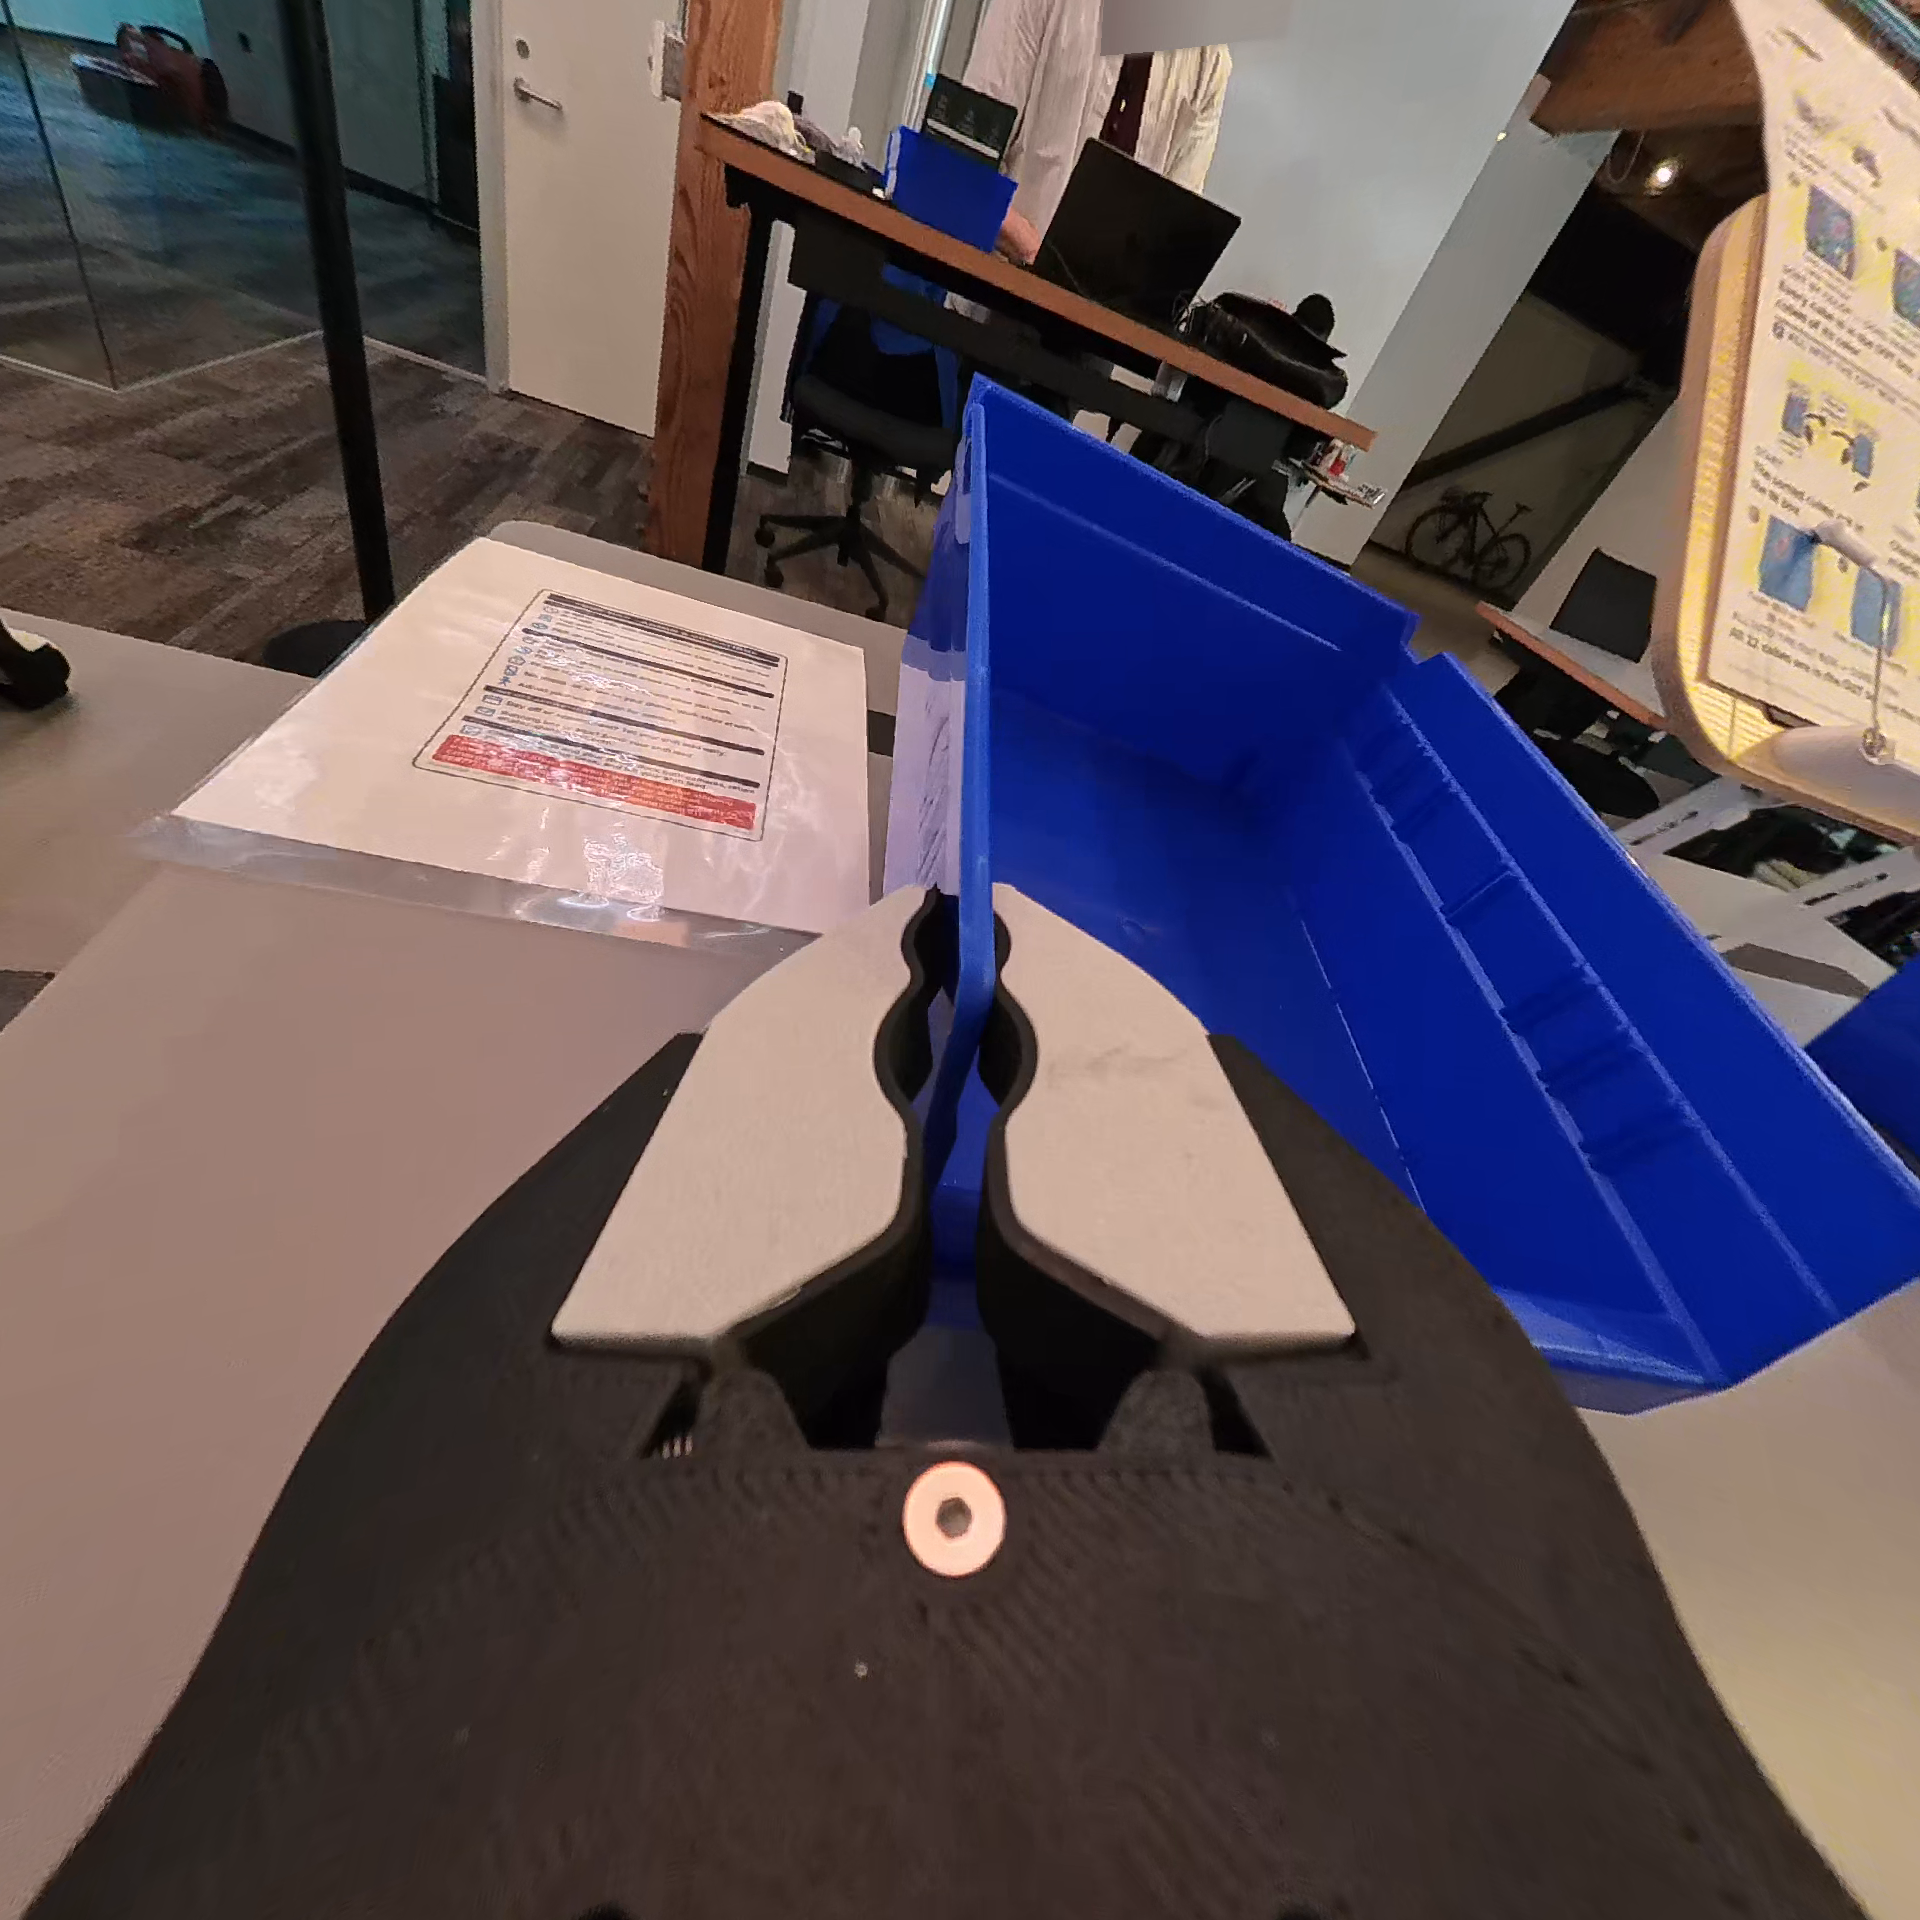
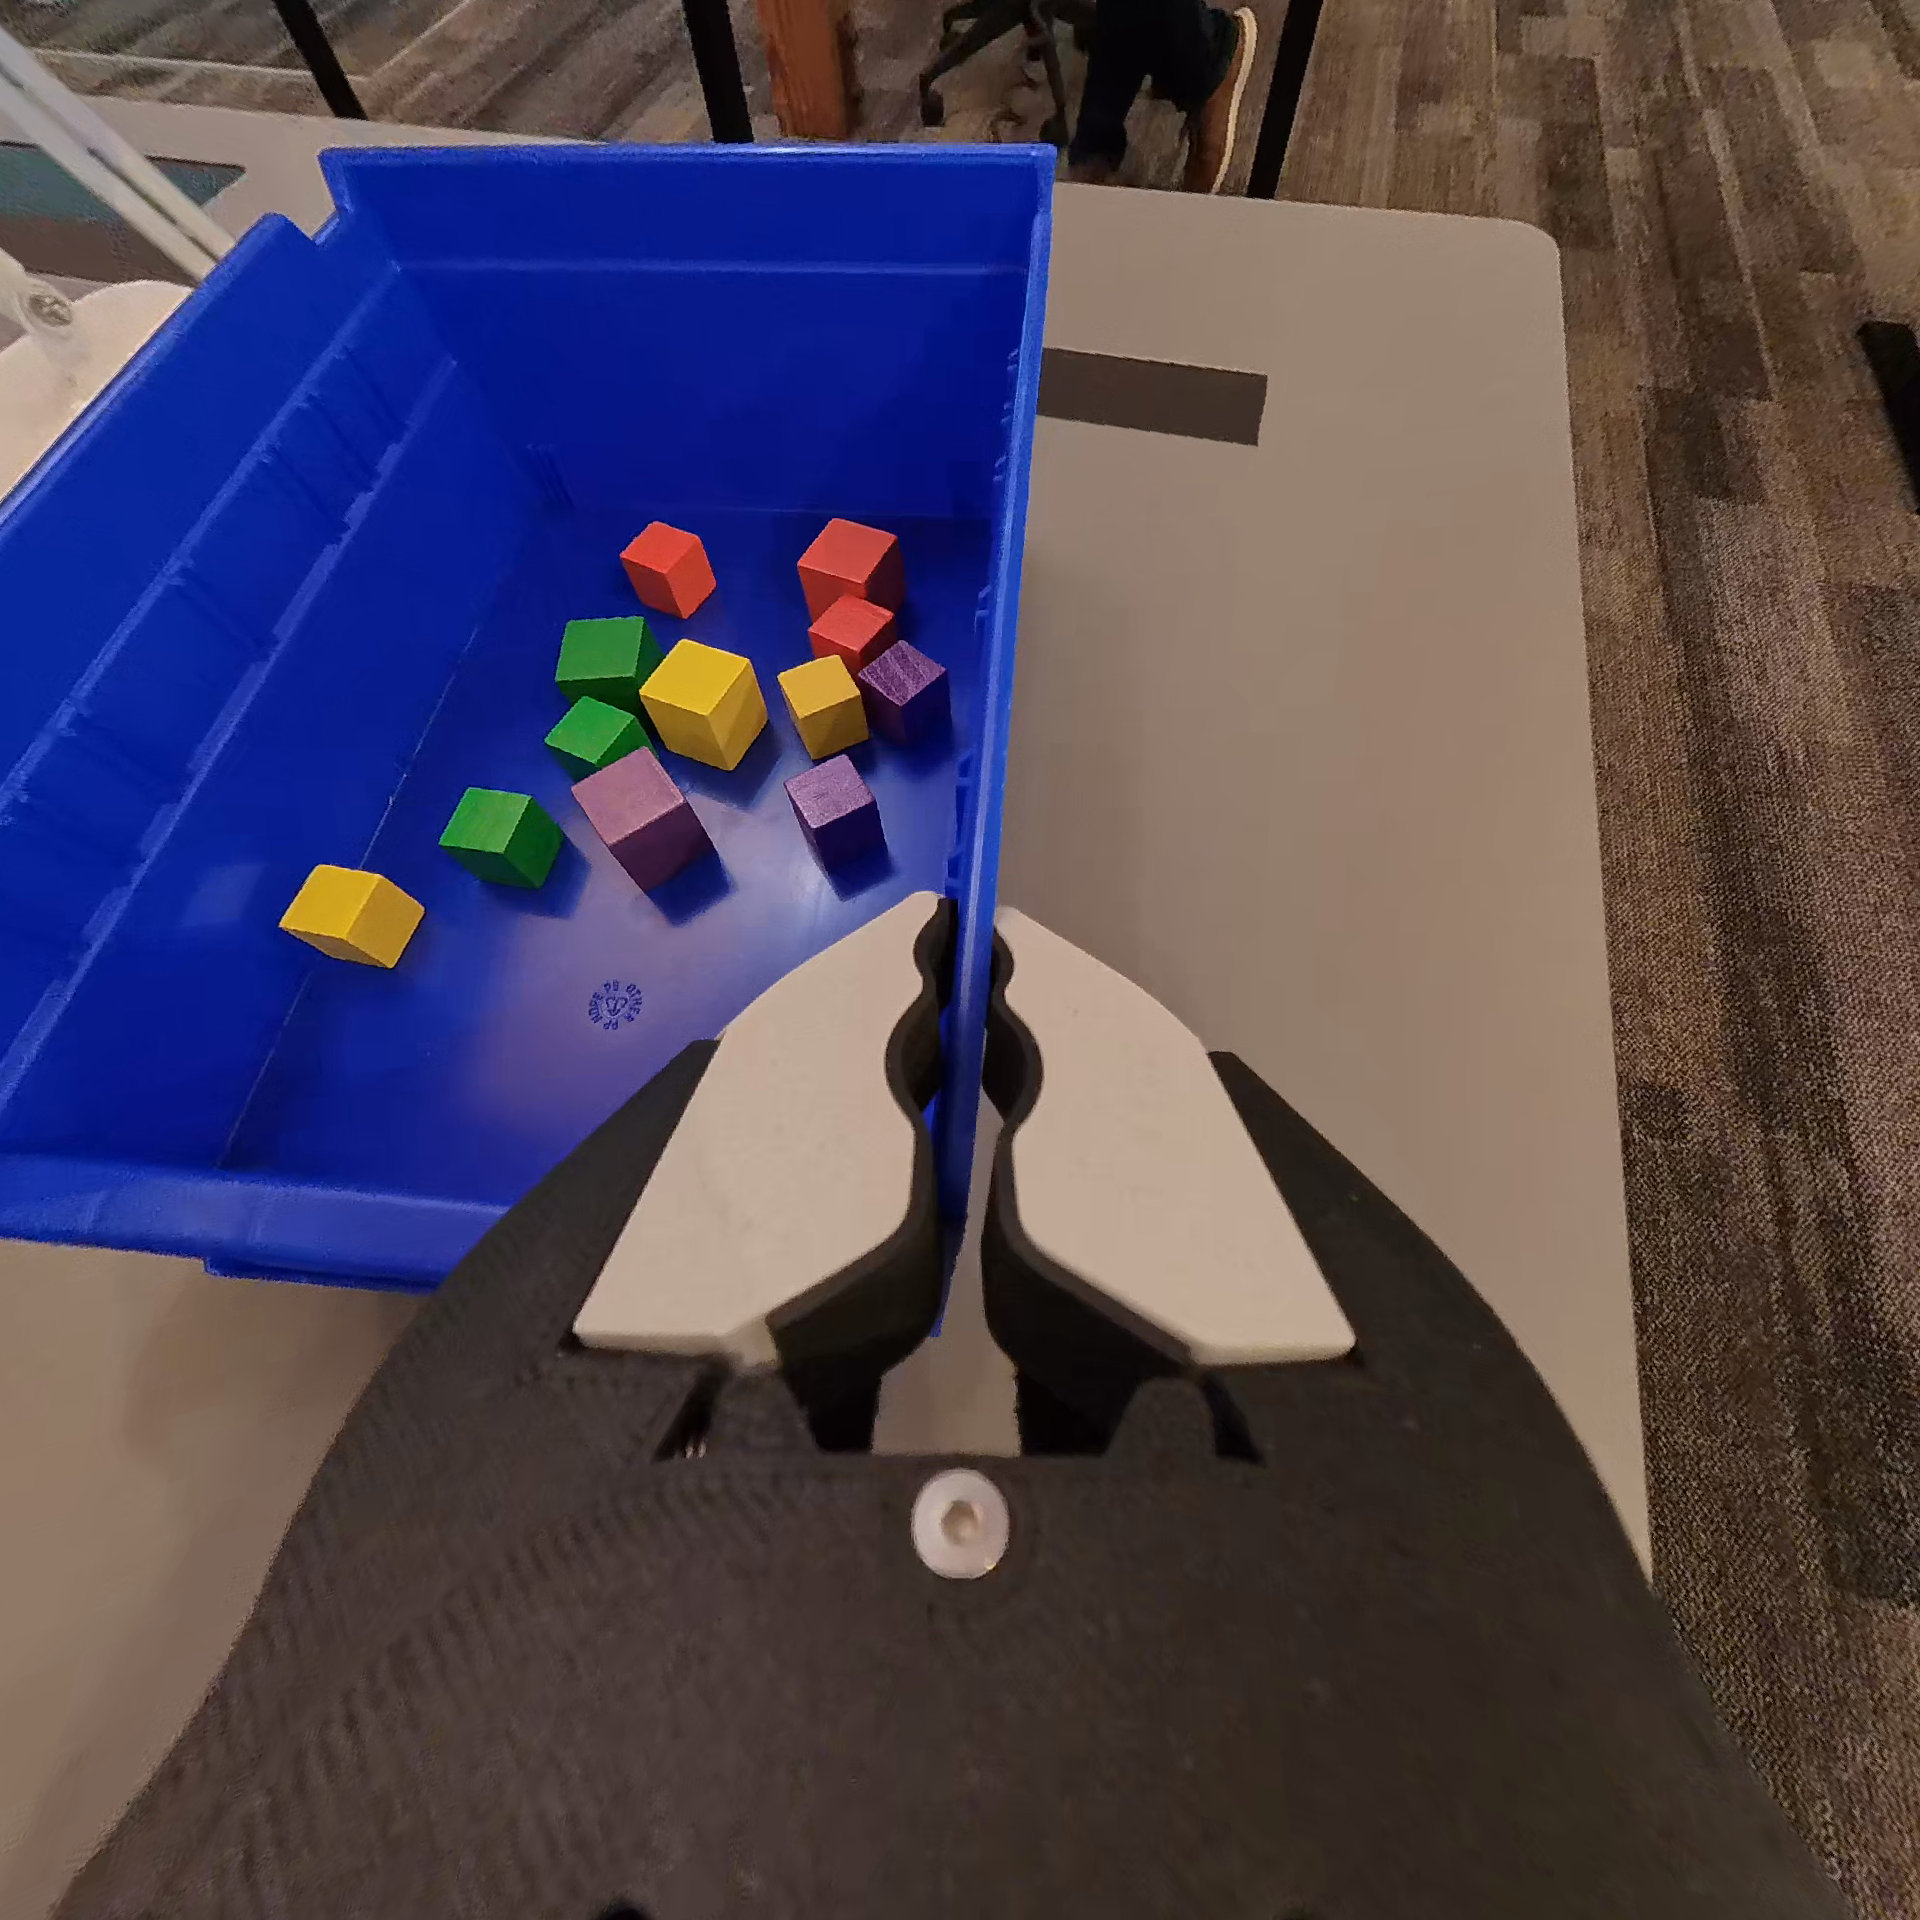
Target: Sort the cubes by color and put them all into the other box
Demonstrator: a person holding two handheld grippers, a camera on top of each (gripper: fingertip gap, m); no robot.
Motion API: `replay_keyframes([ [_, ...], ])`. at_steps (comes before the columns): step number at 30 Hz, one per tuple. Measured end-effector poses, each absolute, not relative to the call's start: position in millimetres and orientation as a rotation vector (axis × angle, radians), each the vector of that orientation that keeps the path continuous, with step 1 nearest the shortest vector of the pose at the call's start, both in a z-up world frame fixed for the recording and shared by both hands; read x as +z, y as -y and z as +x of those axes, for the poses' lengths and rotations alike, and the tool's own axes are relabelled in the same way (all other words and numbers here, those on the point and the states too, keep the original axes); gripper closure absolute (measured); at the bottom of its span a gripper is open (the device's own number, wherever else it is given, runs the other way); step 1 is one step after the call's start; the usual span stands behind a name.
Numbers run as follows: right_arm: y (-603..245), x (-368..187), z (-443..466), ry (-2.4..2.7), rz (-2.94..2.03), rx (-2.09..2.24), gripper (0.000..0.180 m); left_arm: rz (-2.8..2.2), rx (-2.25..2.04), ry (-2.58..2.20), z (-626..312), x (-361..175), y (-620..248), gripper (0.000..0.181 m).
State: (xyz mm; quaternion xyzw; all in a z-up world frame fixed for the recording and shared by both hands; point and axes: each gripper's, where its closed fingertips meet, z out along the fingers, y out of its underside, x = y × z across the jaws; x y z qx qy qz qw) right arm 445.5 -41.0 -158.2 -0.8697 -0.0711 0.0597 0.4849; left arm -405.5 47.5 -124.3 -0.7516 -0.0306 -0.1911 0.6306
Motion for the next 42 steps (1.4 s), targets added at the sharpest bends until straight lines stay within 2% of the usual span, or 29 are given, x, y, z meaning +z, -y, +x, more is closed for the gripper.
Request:
replay_keyframes([
  [17, 104, -158, 404, 0.274, -2.101, 0.204, 0.176, -1.687, -0.451, 0.085, -404, -124, 0, 0.177],
  [42, 77, -153, 270, 0.546, -2.062, 0.349, 0.177, -1.656, -0.386, 0.173, -446, -126, 73, 0.177],
])
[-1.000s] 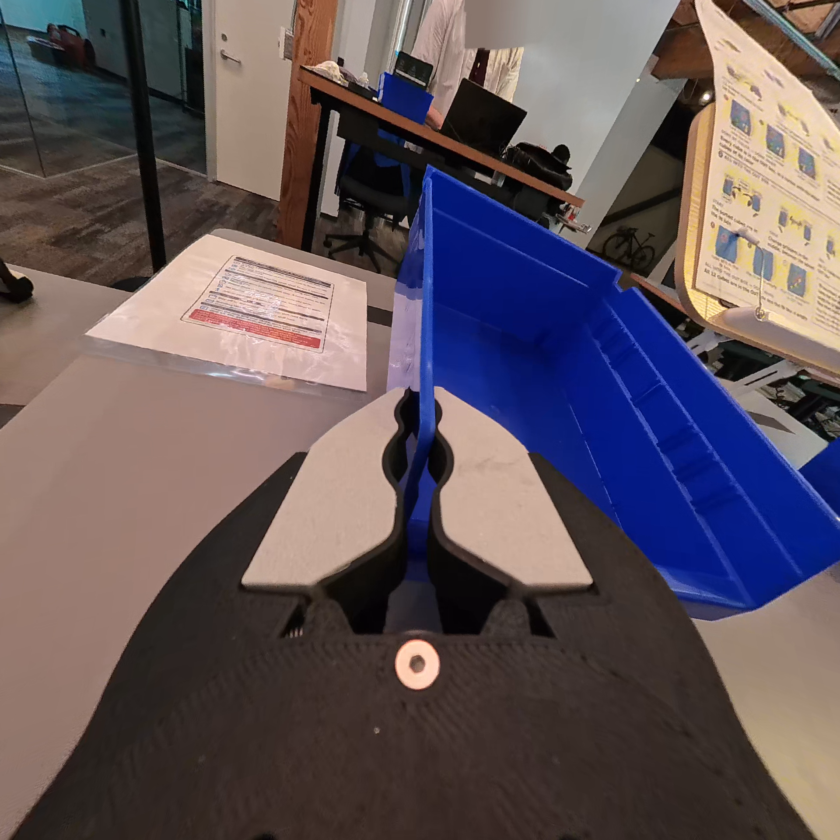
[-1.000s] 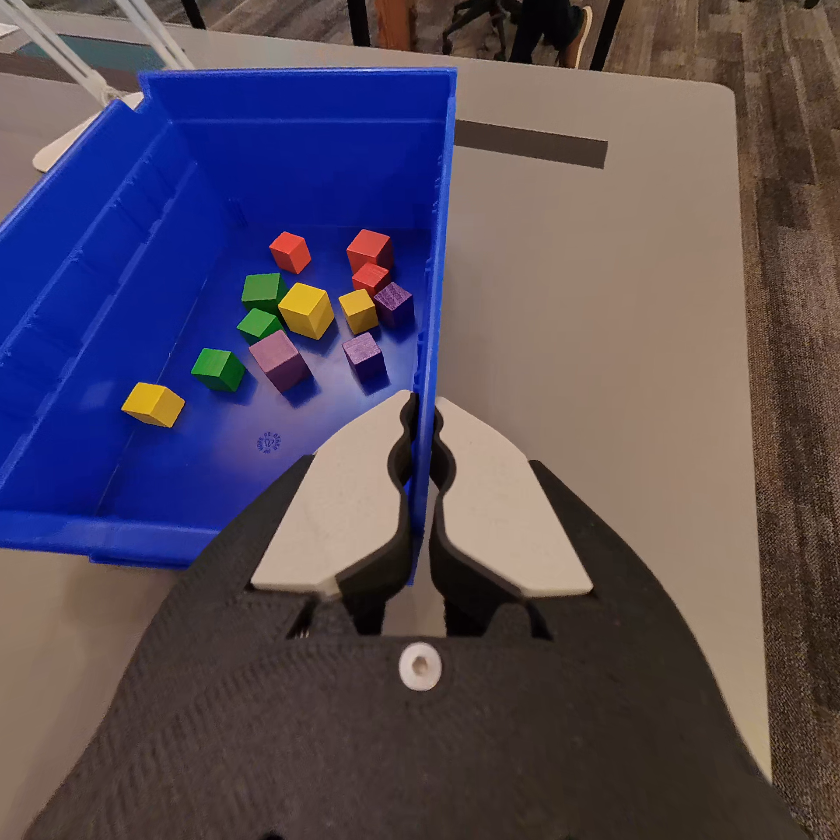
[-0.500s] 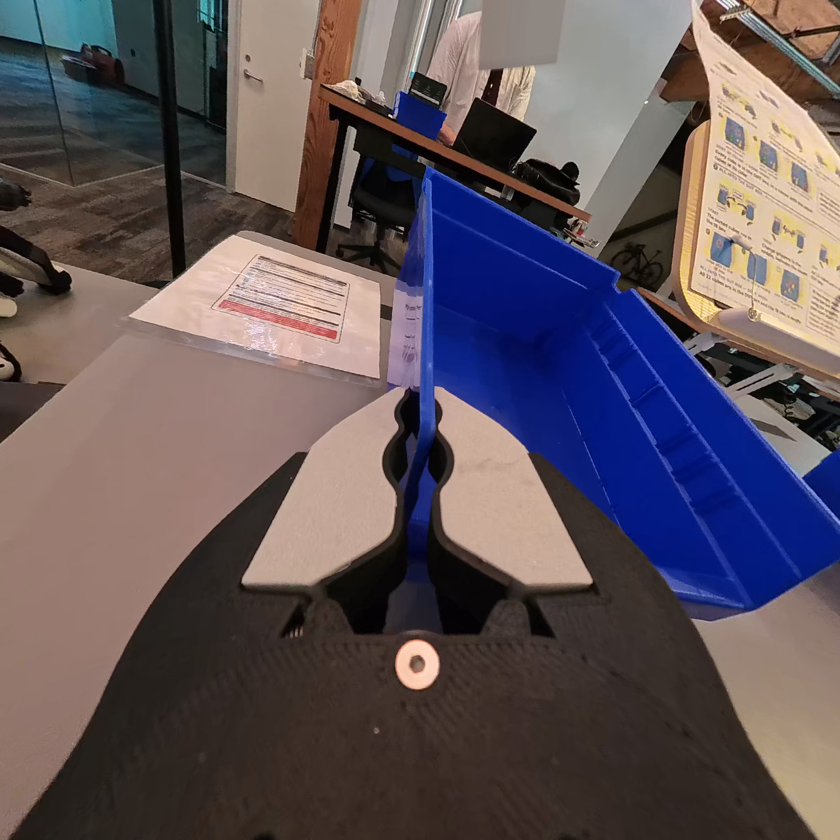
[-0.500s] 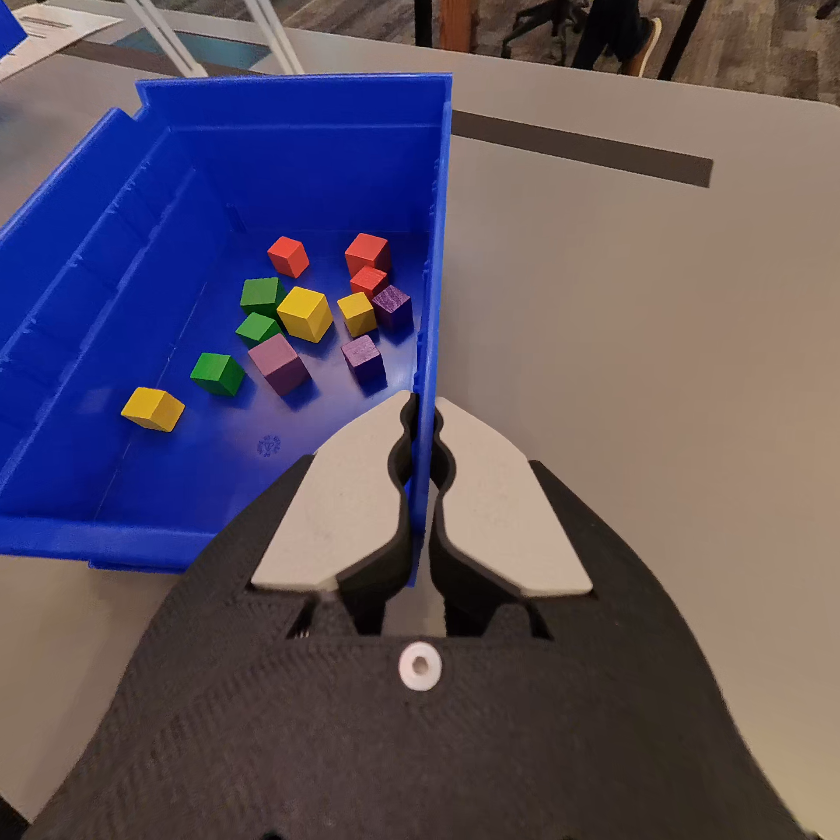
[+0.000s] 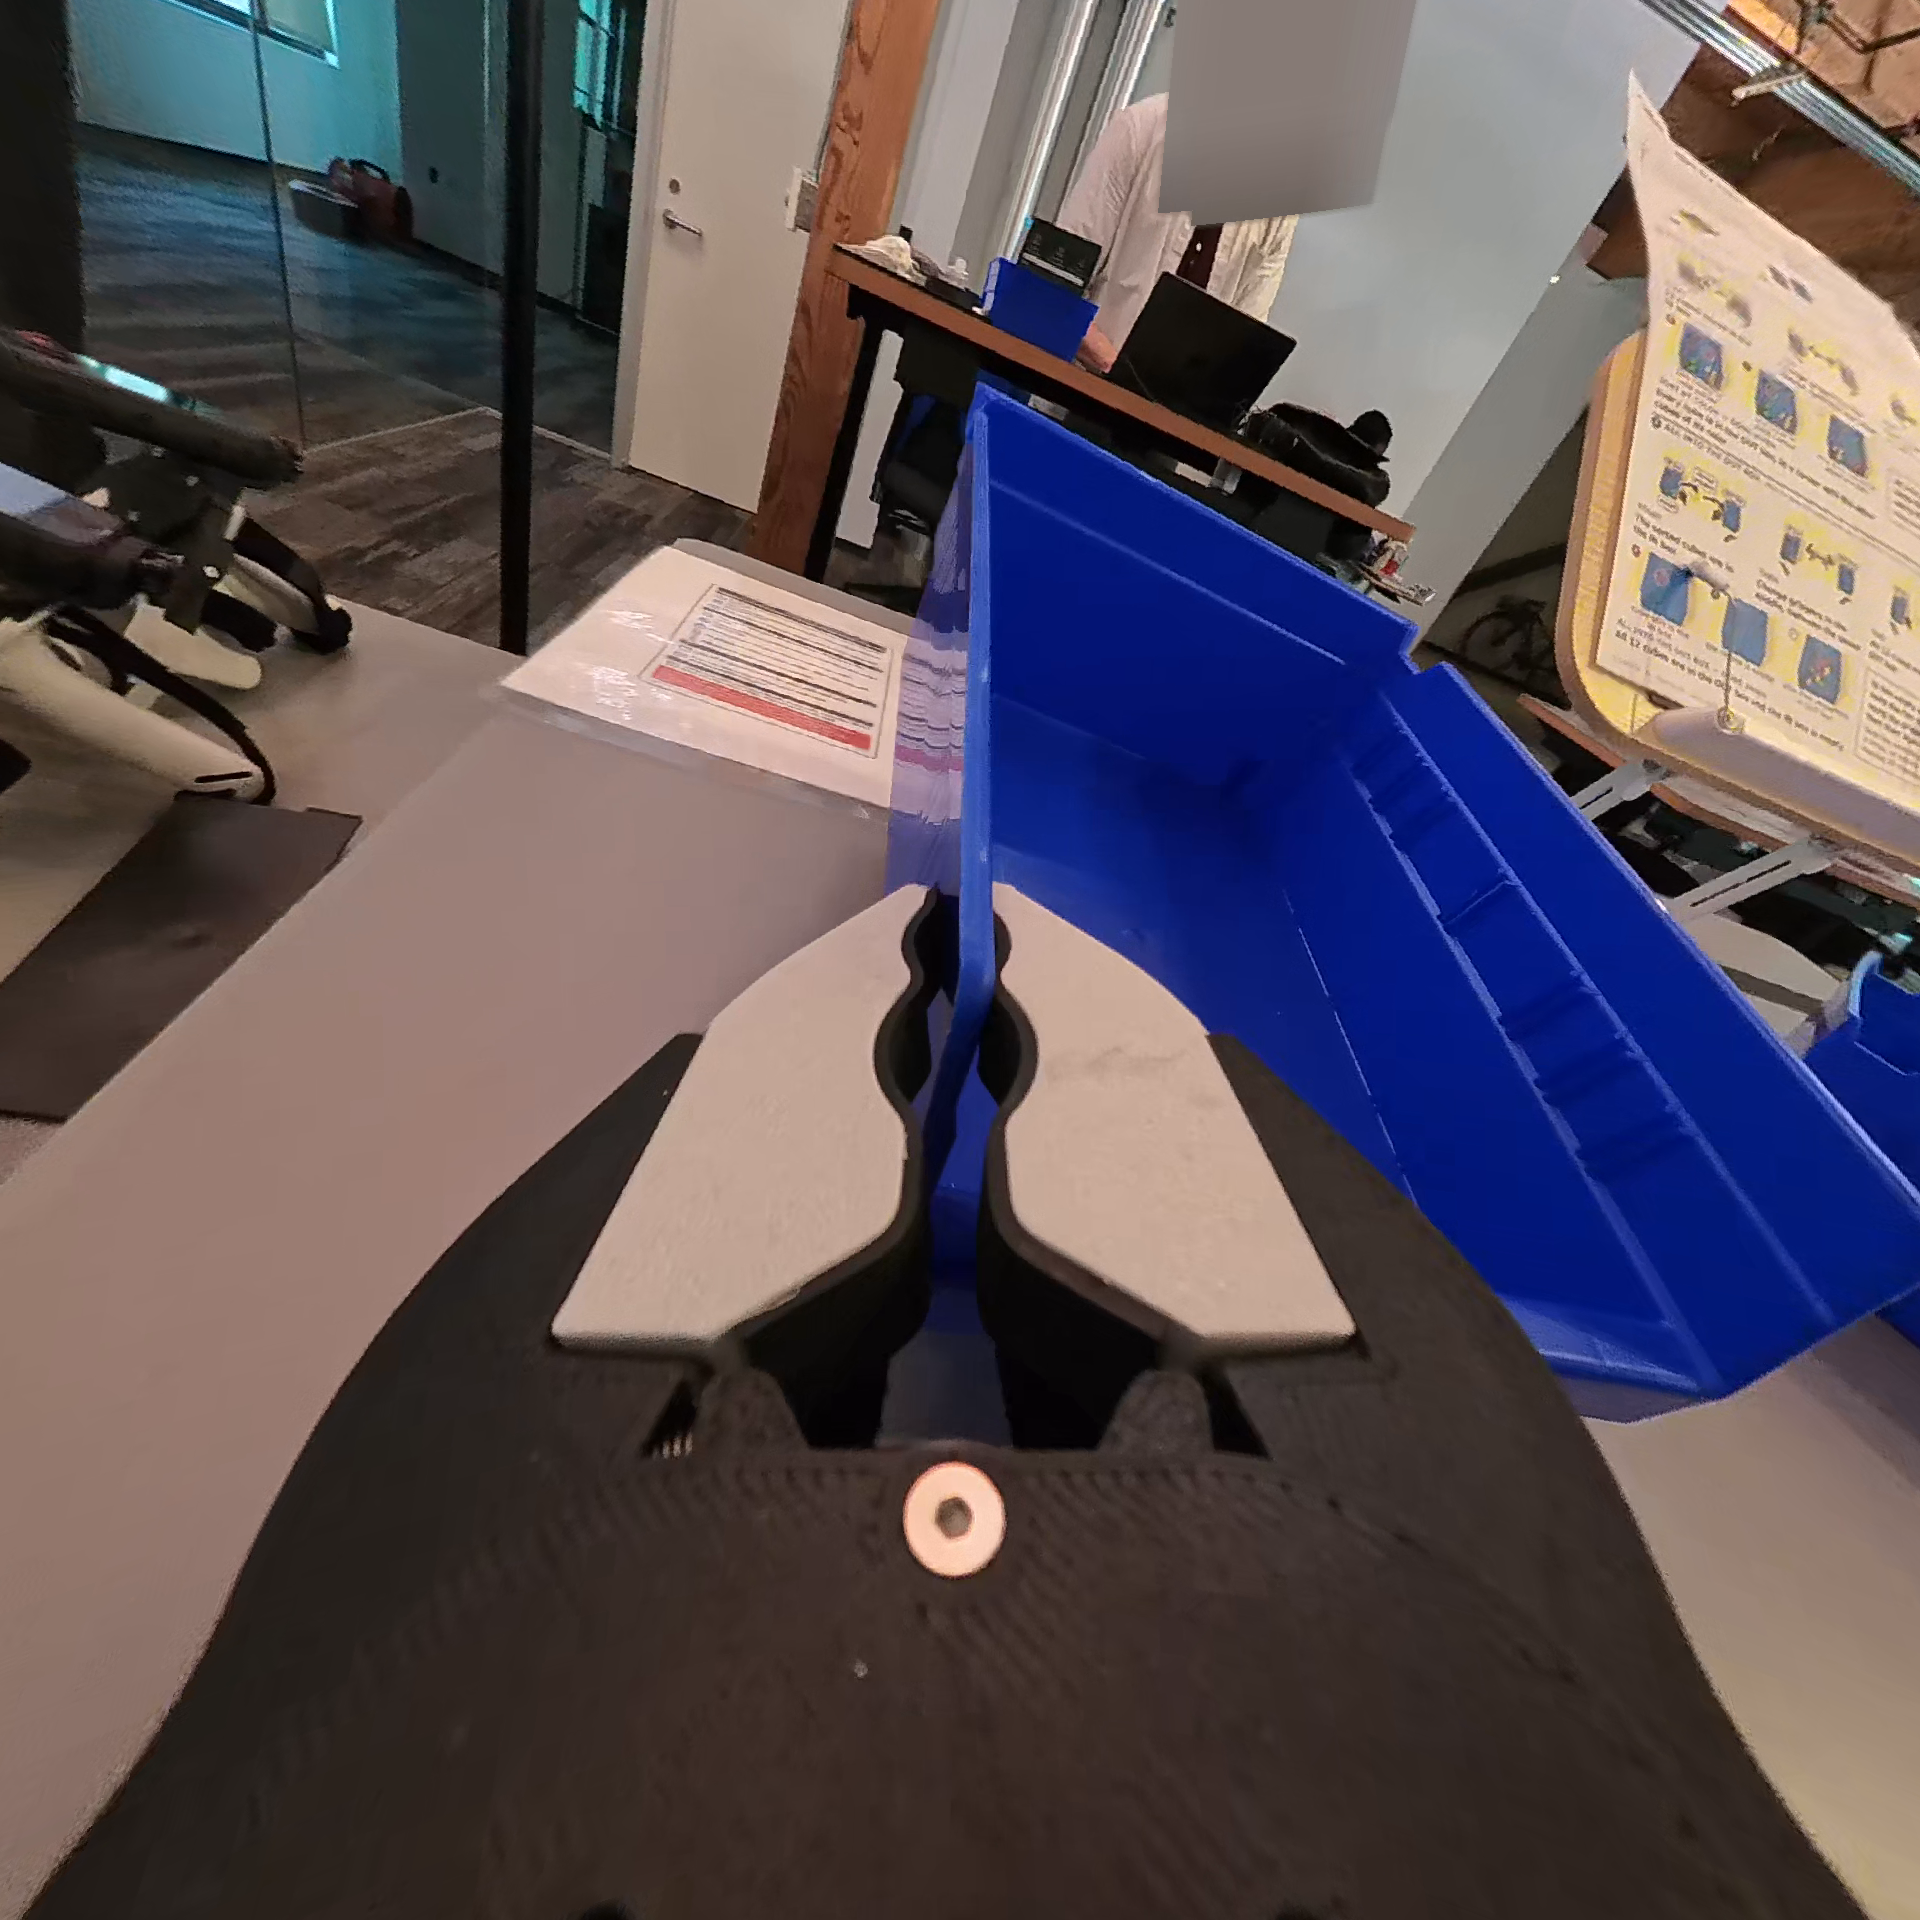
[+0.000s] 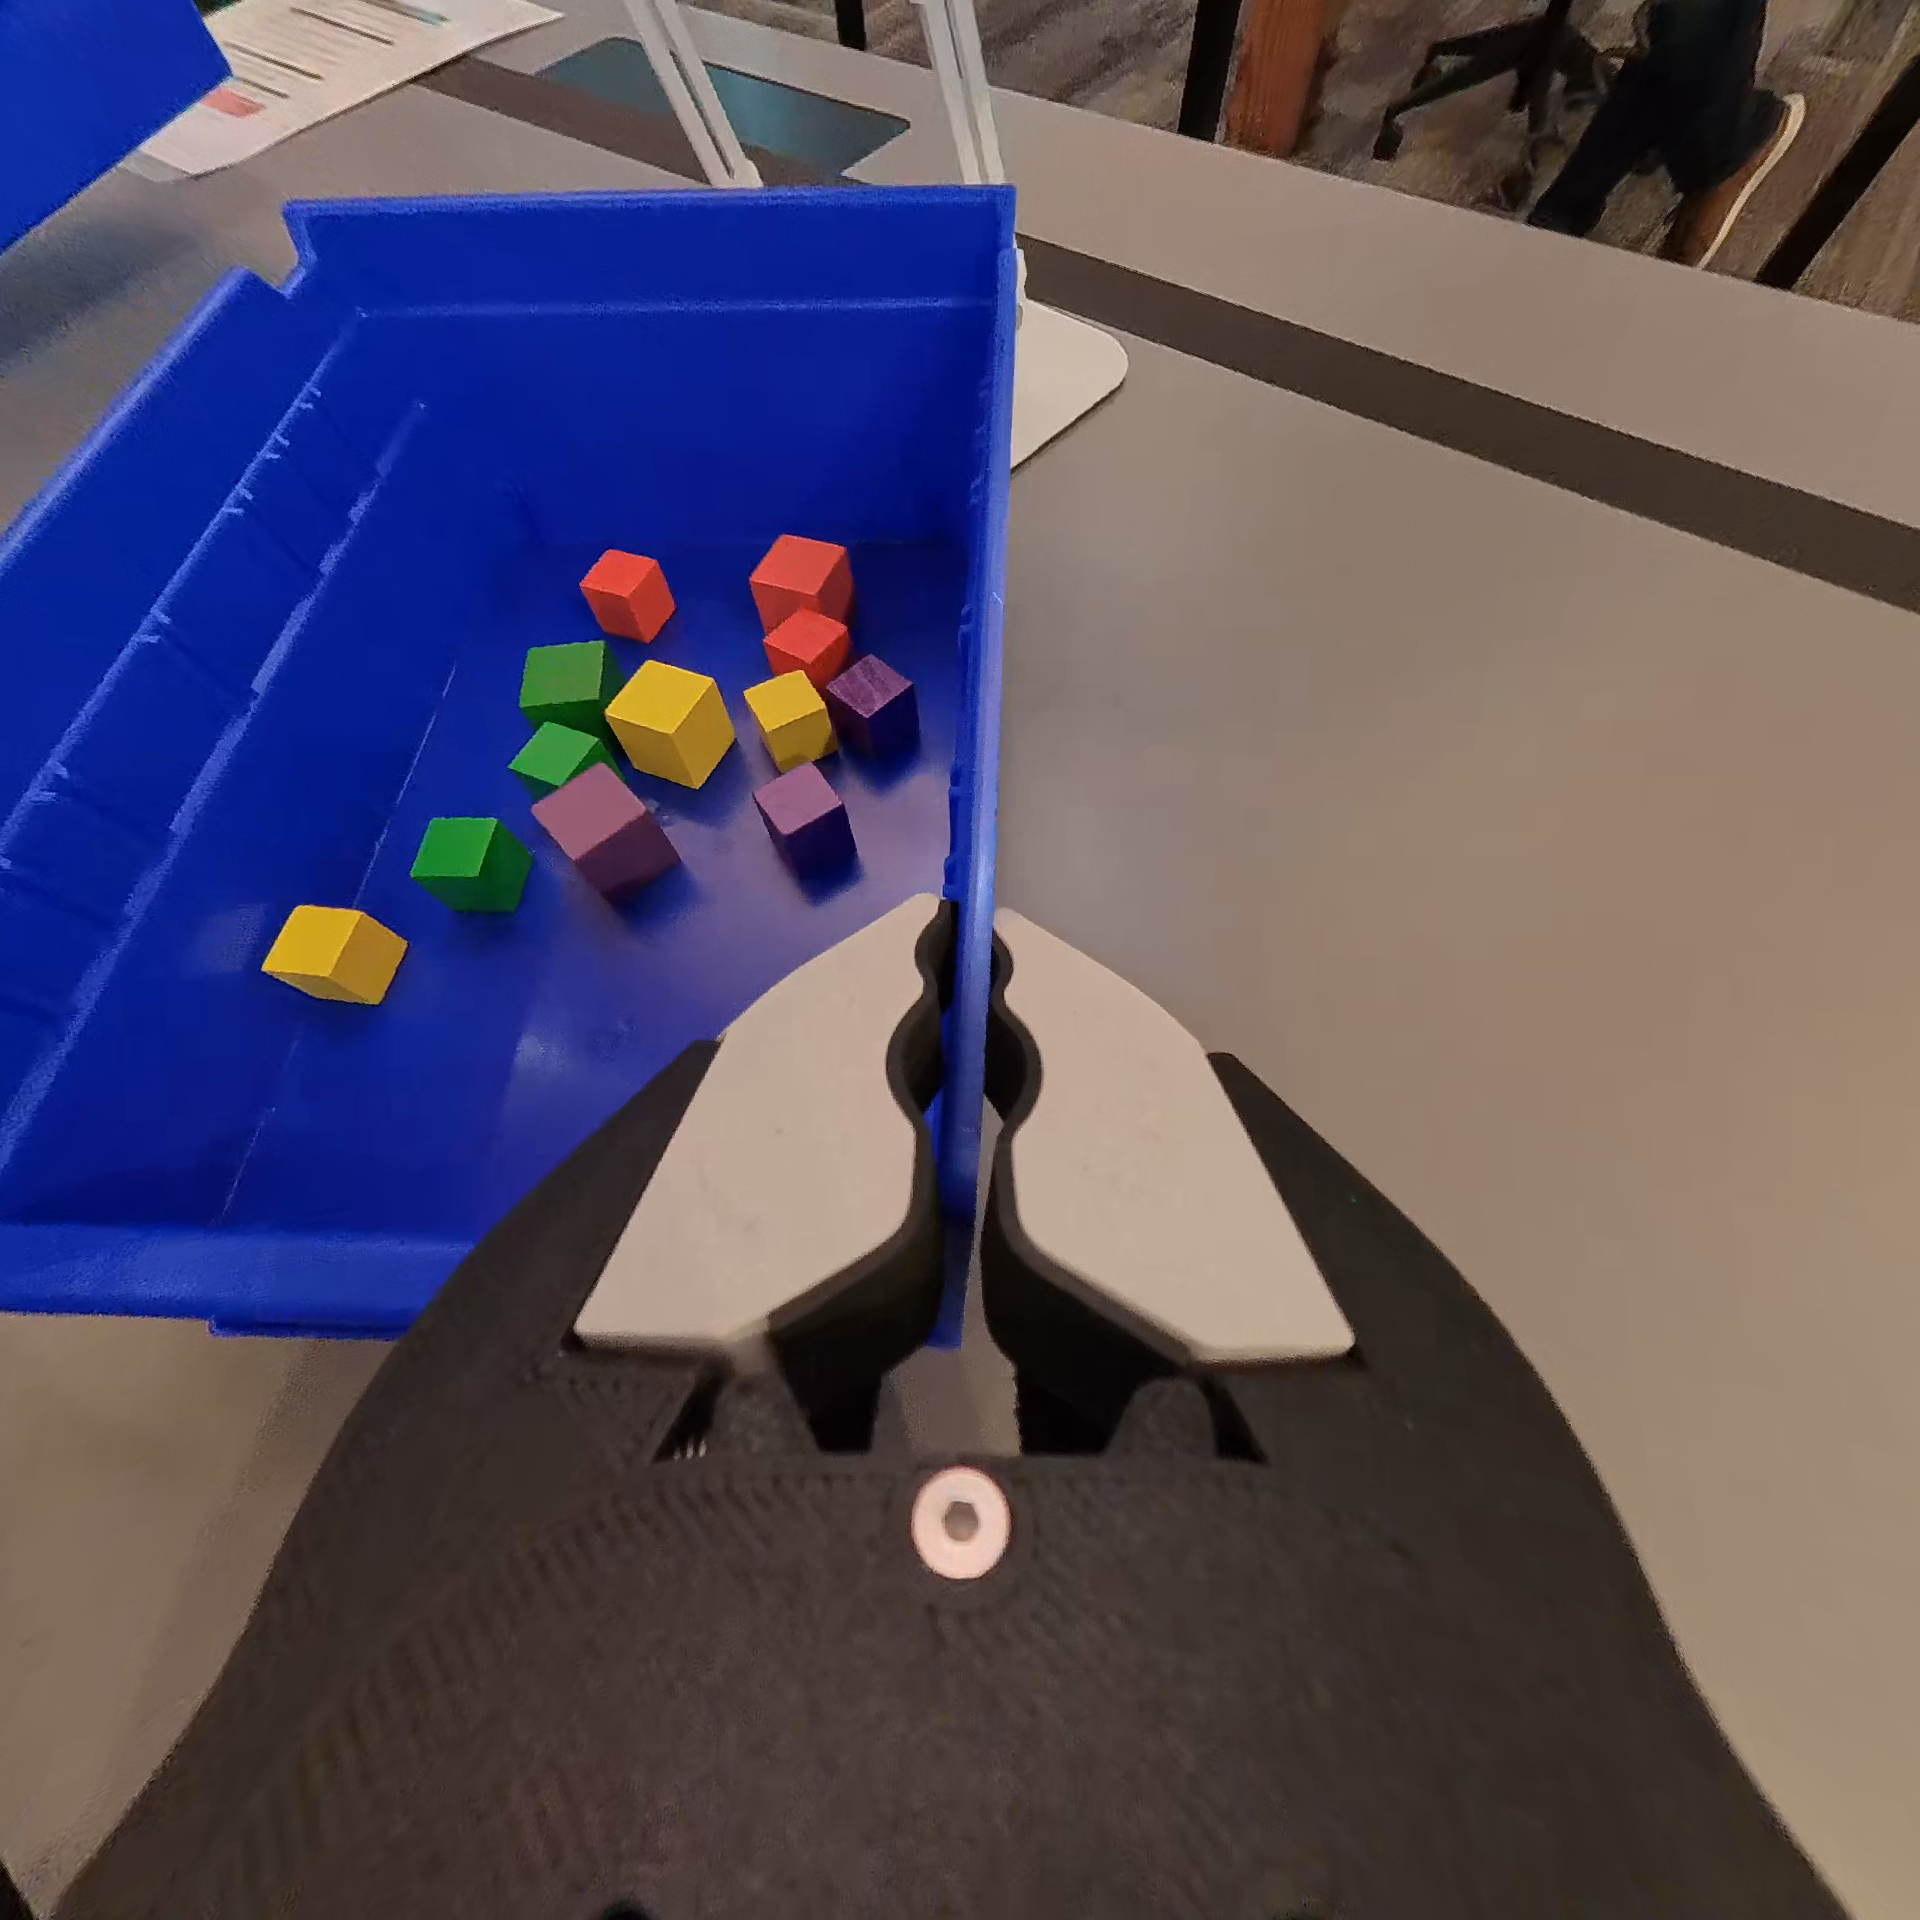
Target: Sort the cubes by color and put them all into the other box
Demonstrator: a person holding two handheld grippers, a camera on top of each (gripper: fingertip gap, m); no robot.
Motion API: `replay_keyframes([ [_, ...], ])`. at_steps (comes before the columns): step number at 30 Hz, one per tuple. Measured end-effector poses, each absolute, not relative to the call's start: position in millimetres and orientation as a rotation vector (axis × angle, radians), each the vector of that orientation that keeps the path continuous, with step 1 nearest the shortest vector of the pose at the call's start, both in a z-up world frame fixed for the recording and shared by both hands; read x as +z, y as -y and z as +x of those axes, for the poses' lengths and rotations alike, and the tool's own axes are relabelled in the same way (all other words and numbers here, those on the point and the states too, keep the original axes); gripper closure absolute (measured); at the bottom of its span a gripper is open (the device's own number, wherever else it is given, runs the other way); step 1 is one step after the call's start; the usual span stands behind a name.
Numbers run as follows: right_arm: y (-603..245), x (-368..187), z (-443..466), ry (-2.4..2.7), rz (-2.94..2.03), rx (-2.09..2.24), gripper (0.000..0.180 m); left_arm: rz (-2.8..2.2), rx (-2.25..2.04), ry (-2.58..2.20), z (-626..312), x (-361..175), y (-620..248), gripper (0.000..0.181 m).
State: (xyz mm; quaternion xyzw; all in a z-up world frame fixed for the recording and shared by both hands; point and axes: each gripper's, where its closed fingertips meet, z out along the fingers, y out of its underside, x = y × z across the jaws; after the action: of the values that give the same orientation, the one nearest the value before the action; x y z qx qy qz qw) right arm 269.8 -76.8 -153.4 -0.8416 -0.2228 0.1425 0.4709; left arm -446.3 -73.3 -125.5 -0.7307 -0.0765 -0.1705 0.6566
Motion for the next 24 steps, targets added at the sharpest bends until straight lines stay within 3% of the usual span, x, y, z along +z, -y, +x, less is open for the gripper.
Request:
replay_keyframes([
  [24, 109, -158, 203, 0.566, -2.048, 0.417, 0.177, -1.639, -0.337, 0.247, -483, -138, 124, 0.177],
])
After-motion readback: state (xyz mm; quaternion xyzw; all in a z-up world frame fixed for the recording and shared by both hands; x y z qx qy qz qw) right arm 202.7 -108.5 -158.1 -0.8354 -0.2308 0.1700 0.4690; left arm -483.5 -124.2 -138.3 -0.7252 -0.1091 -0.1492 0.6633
